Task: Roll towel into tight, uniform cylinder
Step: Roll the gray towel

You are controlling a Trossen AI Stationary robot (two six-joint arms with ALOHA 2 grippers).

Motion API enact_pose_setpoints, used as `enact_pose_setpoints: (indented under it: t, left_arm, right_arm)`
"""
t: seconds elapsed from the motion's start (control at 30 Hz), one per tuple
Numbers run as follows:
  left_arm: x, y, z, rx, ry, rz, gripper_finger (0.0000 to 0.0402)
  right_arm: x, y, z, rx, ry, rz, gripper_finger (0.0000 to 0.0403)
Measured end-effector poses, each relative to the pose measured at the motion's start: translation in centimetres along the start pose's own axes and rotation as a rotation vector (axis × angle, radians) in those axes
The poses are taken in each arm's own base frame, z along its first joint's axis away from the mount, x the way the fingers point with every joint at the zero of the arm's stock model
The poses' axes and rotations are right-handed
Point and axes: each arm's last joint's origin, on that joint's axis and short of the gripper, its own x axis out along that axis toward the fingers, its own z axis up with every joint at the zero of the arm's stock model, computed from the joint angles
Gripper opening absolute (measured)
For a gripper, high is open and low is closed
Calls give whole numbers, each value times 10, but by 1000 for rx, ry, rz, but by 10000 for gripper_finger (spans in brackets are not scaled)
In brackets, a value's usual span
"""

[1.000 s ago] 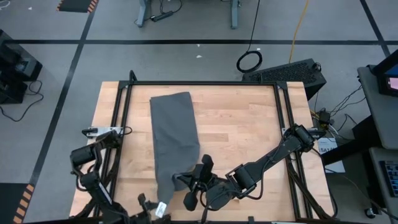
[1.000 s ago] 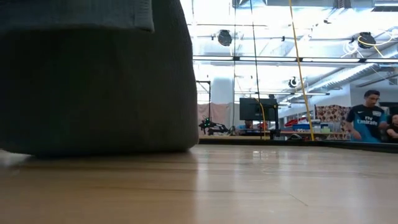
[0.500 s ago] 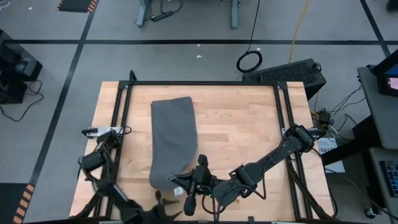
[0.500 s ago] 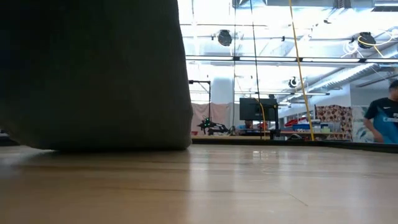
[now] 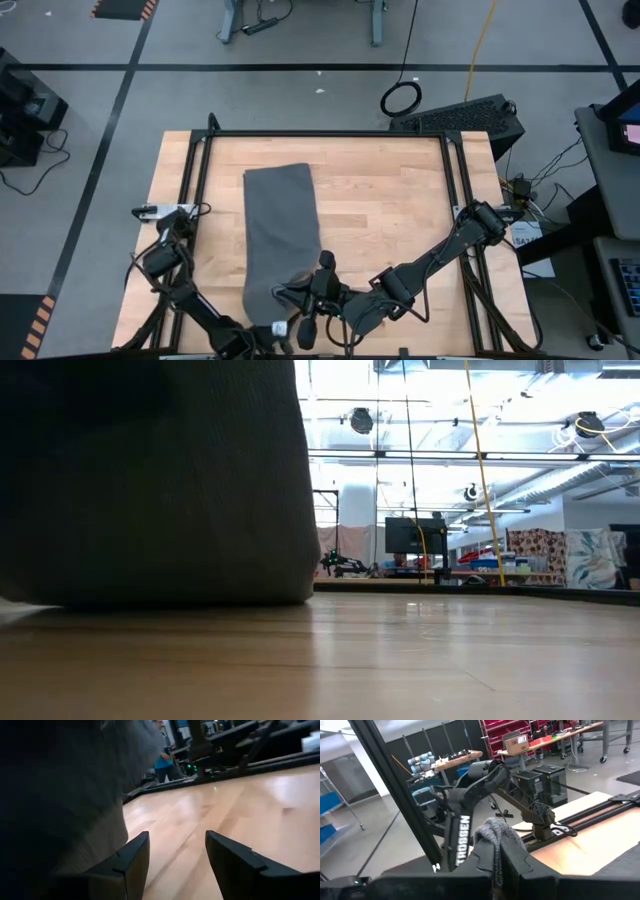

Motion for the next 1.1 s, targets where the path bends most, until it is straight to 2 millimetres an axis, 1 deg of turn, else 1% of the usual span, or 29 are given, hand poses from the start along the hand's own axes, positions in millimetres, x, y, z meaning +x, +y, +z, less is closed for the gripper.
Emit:
enact_pose_setpoints:
  t: [0.2, 0.4, 0.53, 0.8, 0.97, 1.1]
  left_arm:
    - [-24, -12, 25, 191, -21, -50, 199]
    - [-33, -23, 60, 309, -31, -64, 199]
    - [-41, -26, 74, 378, -41, -78, 199]
    - [-61, -29, 99, 335, -58, -116, 199]
    - [-71, -30, 115, 286, -62, -134, 199]
    - [-78, -30, 121, 318, -71, -146, 199]
  right_arm:
    - [0, -4, -6, -51, 51, -27, 0]
    - [-4, -4, -14, -70, 105, -45, 0]
    - [-11, -1, -21, -74, 145, -49, 0]
    - [-25, 3, -35, -95, 229, -66, 0]
    - [-32, 2, -43, -102, 285, -92, 0]
    - [-38, 1, -49, -127, 328, -110, 0]
